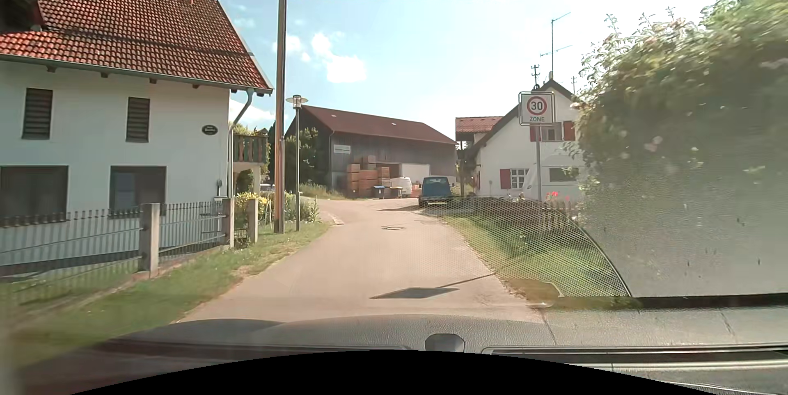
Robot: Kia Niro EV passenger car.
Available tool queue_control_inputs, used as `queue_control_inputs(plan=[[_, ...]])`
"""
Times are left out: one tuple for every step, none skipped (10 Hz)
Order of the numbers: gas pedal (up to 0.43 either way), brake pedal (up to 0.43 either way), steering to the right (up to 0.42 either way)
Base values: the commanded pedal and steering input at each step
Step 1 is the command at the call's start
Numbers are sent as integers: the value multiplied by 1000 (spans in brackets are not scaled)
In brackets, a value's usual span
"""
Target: Follow the waypoints while adhering to traffic rules and regulations
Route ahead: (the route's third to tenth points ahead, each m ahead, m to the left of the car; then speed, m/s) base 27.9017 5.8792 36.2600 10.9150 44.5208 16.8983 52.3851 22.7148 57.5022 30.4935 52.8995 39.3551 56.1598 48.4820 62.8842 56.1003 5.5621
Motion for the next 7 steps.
queue_control_inputs(plan=[[98, 6, 13], [98, 6, 12], [98, 6, 10], [98, 6, 7], [98, 6, 4], [98, 6, -1], [98, 6, -6]])
